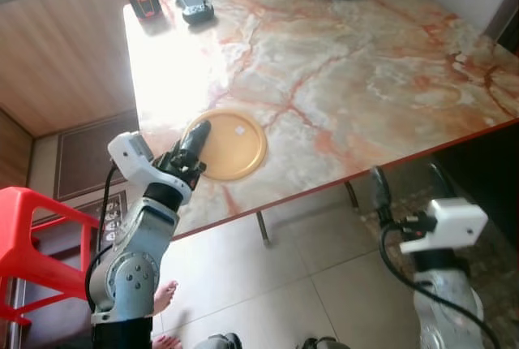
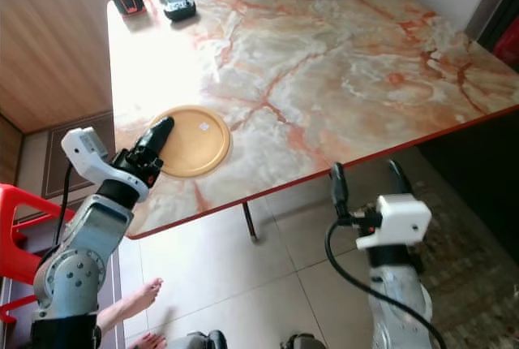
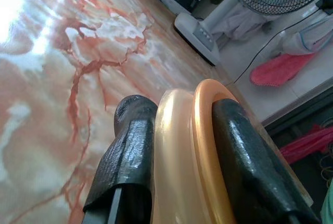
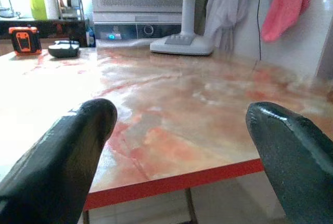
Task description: Restocking fridge
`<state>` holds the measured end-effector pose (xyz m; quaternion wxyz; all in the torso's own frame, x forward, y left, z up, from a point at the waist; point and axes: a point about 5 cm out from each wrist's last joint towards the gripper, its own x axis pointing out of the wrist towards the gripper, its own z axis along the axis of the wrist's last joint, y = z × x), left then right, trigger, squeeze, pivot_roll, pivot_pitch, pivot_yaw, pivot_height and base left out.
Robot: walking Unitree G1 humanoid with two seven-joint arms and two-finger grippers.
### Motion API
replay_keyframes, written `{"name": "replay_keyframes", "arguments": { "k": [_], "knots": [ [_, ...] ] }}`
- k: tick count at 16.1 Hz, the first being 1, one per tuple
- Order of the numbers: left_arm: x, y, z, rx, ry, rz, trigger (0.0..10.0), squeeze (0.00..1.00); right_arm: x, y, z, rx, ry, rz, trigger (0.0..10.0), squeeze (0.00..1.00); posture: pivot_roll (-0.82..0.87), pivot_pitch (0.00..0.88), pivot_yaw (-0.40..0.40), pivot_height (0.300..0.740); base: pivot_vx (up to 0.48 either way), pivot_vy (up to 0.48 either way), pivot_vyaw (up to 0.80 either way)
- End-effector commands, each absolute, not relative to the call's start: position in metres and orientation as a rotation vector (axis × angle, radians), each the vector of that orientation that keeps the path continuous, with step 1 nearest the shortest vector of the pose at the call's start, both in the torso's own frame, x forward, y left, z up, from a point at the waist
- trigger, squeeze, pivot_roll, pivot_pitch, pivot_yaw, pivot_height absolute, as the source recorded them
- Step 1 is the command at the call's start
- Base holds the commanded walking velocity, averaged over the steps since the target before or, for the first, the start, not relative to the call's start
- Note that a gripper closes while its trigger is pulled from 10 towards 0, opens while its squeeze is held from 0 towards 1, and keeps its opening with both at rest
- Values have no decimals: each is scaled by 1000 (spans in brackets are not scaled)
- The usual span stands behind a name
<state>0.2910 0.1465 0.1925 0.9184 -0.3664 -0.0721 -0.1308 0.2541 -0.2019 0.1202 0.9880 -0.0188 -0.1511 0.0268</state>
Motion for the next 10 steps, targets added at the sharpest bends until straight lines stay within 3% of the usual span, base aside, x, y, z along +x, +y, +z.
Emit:
{"name": "replay_keyframes", "arguments": {
  "k": [1,3,4,5,7,10],
  "knots": [
    [291,146,199,-734,-168,-277,10000,0,258,-202,100,37,-206,34,10000,0,-43,191,91,740,0,0,0],
    [292,144,199,-735,-167,-281,10000,0,266,-206,68,97,-72,4,10000,0,-47,192,89,740,0,0,0],
    [294,141,202,-737,-174,-285,10000,0,265,-208,37,121,82,-2,10000,0,-28,193,87,740,0,0,0],
    [295,141,206,-744,-190,-288,10000,0,255,-205,5,105,255,6,10000,0,-28,193,90,740,0,0,0],
    [296,139,210,-748,-200,-299,10000,0,241,-201,-22,77,419,11,10000,0,-22,197,89,740,0,0,0],
    [294,137,210,-751,-201,-298,10000,0,215,-219,-51,122,617,-194,10000,0,-13,200,88,740,0,0,0]
  ]
}}
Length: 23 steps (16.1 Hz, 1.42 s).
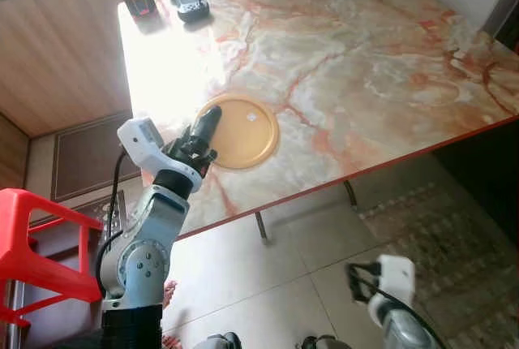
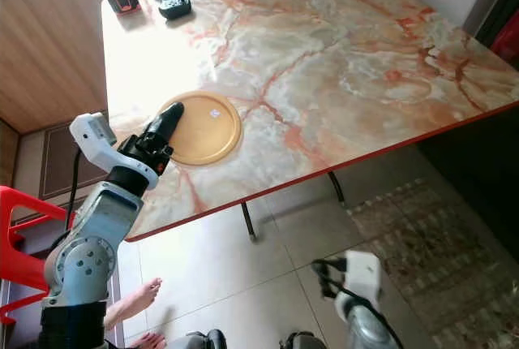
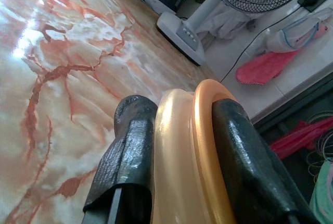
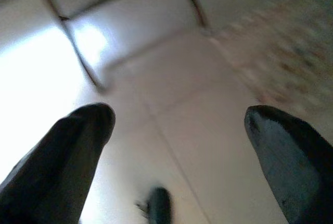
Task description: Restocking fridge
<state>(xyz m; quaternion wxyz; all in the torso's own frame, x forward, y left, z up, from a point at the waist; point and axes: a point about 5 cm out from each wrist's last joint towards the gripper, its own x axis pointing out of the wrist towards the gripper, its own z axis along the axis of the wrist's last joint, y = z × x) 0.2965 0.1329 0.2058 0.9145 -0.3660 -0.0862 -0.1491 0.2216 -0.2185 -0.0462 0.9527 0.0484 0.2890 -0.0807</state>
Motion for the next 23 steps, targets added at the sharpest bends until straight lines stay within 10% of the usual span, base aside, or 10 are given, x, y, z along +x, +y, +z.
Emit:
{"name": "replay_keyframes", "arguments": {
  "k": [1,7,23],
  "knots": [
    [293,137,210,-751,-202,-297,10000,0,205,-225,-58,93,665,-213,10000,0,-10,202,84,740,0,0,0],
    [289,141,210,-747,-204,-281,10000,0,145,-273,-75,89,808,-392,10000,0,-10,207,79,740,0,0,0],
    [288,134,209,-778,-194,-304,10000,0,130,-213,-97,246,887,-305,10000,0,-18,167,97,740,0,0,-561]
  ]
}}
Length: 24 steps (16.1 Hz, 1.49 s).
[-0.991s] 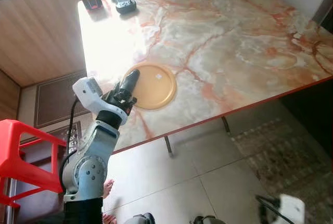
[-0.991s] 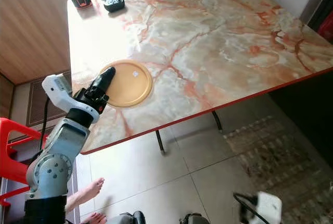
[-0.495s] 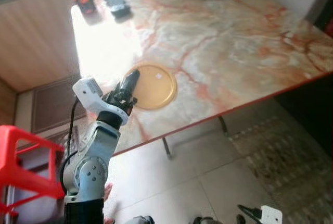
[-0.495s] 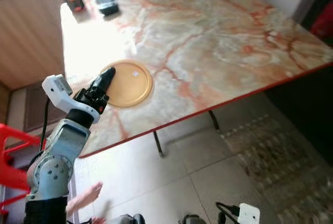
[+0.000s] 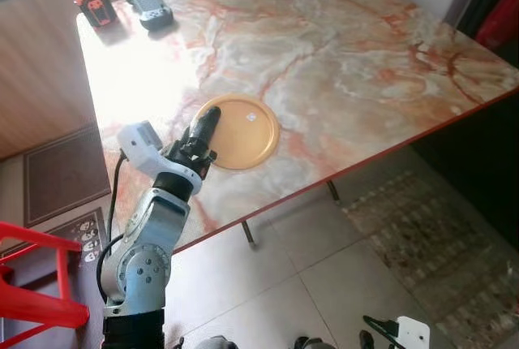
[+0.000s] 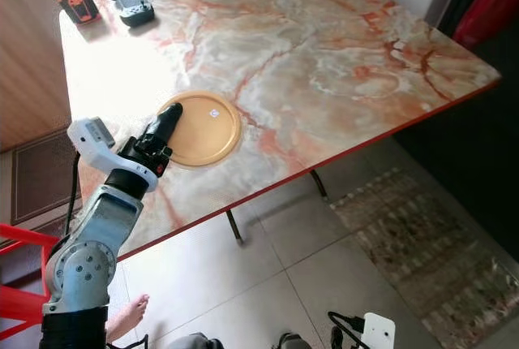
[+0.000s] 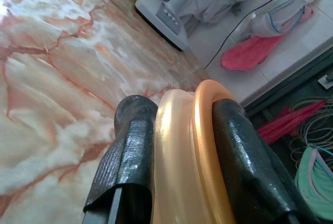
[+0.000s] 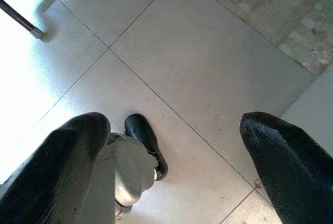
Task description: Restocking fridge
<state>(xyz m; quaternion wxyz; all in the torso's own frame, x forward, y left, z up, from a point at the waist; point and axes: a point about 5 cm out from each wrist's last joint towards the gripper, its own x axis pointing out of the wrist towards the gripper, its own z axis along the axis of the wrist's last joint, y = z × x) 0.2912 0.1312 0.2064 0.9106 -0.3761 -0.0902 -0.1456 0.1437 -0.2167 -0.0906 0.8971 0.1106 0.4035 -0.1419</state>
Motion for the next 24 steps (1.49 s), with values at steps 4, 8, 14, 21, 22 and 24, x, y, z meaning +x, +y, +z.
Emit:
{"name": "replay_keyframes", "arguments": {
  "k": [4,8,14,21,22,24],
  "knots": [
    [287,132,209,-769,-197,-308,10000,0,123,-216,-99,252,906,-332,10000,0,-12,193,100,740,0,-68,-730],
    [287,129,207,-776,-178,-306,10000,0,122,-218,-99,232,916,-336,10000,0,-8,203,99,740,0,-238,-728],
    [284,124,208,-789,-172,-336,10000,0,119,-215,-101,216,936,-319,10000,0,-8,222,92,740,0,0,-731],
    [286,128,204,-793,-167,-301,10000,0,114,-213,-103,210,955,-295,10000,0,-17,227,87,740,0,0,-726],
    [286,128,204,-794,-168,-298,10000,0,114,-213,-103,210,955,-294,10000,0,-18,227,86,740,0,0,-719],
    [286,129,202,-794,-168,-293,10000,0,114,-214,-102,211,955,-291,10000,0,-18,228,85,740,0,0,-722]
  ]
}}
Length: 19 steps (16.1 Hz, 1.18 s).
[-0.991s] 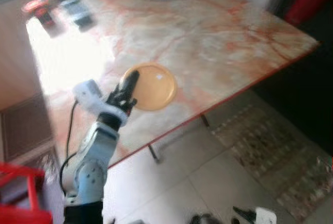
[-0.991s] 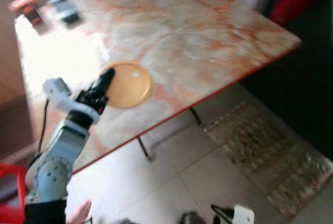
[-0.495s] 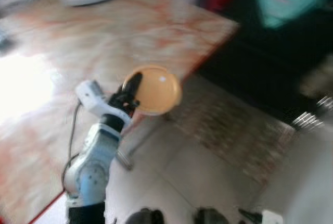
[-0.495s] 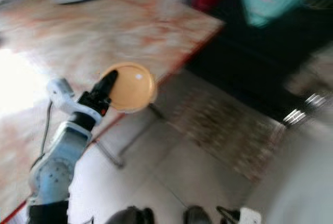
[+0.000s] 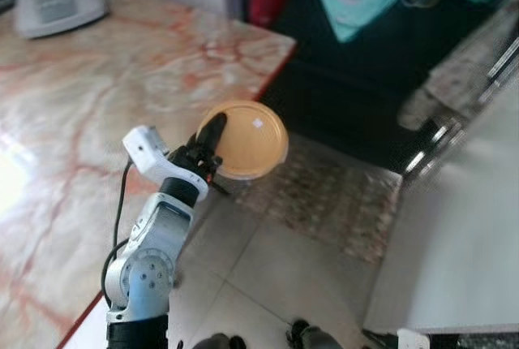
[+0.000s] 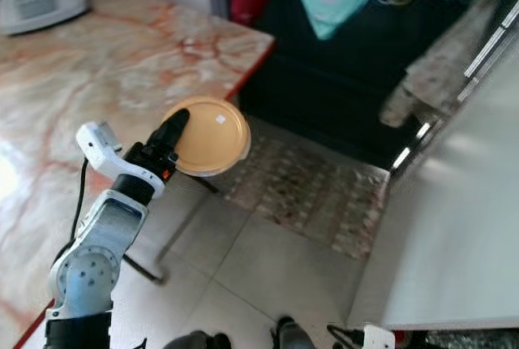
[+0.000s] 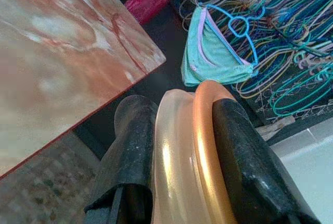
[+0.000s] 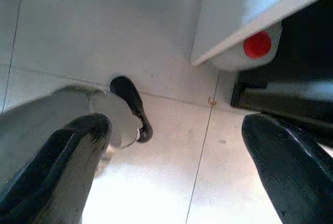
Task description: Restocking fridge
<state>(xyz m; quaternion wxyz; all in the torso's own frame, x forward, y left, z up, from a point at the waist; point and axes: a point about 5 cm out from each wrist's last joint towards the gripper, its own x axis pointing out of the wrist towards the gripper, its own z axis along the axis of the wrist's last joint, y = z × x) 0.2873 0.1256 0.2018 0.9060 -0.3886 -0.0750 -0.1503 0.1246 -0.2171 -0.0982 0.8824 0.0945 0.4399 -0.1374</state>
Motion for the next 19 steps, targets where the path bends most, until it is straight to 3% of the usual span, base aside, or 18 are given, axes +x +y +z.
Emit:
{"name": "replay_keyframes", "arguments": {
  "k": [1,19],
  "knots": [
    [286,129,202,-794,-166,-293,10000,0,114,-214,-102,211,955,-290,10000,0,-18,229,84,740,0,0,-725],
    [288,129,197,-796,-157,-288,10000,0,115,-213,-103,219,968,-257,10000,0,-26,219,83,740,0,0,-708]
  ]
}}
